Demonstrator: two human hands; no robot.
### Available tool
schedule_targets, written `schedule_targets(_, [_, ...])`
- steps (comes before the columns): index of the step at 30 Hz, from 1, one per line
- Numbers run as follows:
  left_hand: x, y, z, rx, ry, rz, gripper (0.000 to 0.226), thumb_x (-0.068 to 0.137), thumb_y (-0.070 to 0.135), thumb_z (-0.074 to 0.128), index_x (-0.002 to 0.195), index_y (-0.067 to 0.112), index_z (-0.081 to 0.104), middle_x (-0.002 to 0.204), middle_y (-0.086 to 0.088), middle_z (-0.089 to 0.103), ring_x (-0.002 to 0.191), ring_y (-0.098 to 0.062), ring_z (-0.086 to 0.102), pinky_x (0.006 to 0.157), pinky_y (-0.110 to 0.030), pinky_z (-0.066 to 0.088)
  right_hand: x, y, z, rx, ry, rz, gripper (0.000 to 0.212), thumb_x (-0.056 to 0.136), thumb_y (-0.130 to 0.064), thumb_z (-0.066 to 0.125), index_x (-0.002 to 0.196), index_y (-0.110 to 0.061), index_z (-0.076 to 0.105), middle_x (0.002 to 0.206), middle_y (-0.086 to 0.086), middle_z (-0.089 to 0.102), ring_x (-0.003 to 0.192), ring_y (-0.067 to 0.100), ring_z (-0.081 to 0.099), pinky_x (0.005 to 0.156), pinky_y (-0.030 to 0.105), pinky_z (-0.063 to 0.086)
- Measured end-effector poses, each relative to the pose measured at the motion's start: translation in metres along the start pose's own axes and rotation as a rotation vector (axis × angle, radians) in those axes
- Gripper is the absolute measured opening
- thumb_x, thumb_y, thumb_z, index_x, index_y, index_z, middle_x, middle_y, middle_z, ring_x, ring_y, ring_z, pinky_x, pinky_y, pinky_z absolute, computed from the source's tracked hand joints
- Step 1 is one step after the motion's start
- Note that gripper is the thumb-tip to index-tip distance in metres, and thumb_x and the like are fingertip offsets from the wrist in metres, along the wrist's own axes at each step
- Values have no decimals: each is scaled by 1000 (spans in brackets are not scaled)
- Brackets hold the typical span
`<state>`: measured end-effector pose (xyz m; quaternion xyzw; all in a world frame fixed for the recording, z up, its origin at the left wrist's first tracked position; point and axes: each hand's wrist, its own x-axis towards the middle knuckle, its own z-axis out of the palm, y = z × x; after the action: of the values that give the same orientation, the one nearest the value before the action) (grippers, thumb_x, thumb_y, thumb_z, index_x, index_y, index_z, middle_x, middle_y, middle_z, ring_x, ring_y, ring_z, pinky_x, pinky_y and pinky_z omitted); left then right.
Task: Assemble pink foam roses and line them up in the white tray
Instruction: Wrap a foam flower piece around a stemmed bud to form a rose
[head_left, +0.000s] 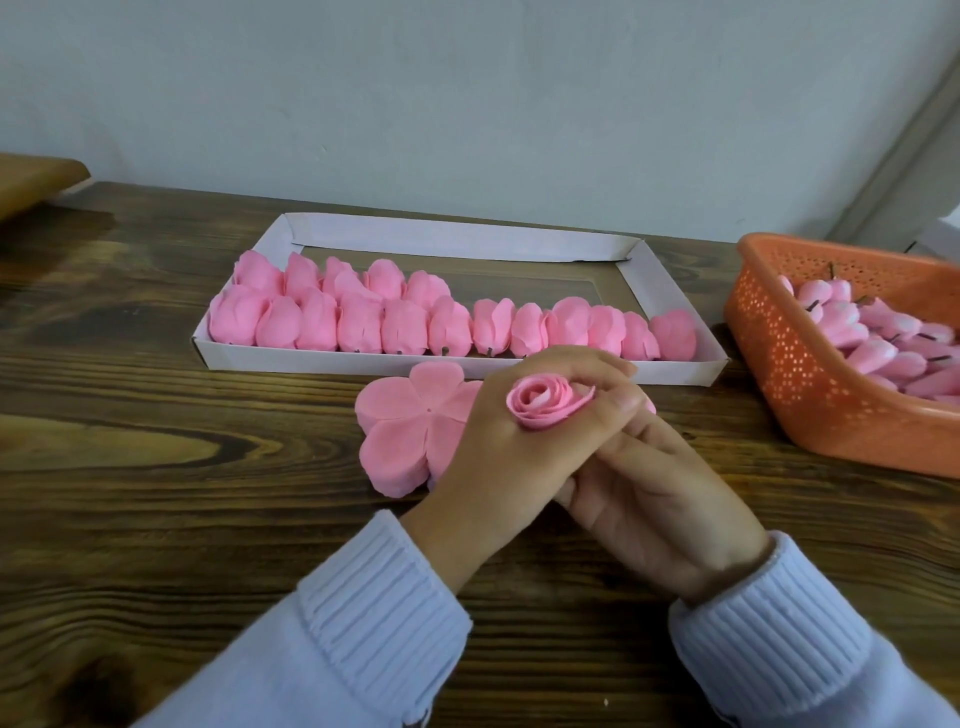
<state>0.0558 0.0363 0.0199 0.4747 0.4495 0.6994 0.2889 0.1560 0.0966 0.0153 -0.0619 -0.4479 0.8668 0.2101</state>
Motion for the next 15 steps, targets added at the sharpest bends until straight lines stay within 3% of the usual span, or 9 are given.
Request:
schedule_targets(3, [1,-2,-1,9,16,-17,12,80,13,62,82,6,71,99,-5,71,96,-14,67,81,-27,52,1,0,1,21,-39,-3,33,82,-14,56,113,-11,68,118,13,66,112,24,62,95,36,52])
schedule_targets(7, [0,-2,-1,-9,8,-35,15,82,12,59,86,6,72,97,-2,72,97,-10,66,79,-20,50,3,0,2,-41,49,96,36,85,-30,57,114,-12,68,118,15,61,107,23,62,87,35,55])
schedule_targets(11, [-1,-2,0,23,-2,-24,15,83,13,60,89,4,71,95,-1,72,94,-8,67,79,-19,50,1,1,2,-28,62,68,28,87,-23,60,109,-9,71,113,13,67,105,22,65,90,36,55])
schedule_targets(15, [-1,-3,2,29,44,-18,15,81,19,66,94,11,70,89,-3,73,83,-8,68,73,-20,53,1,-1,-3,30,75,4,46,80,-16,64,123,-2,57,120,18,63,110,28,61,95,41,50])
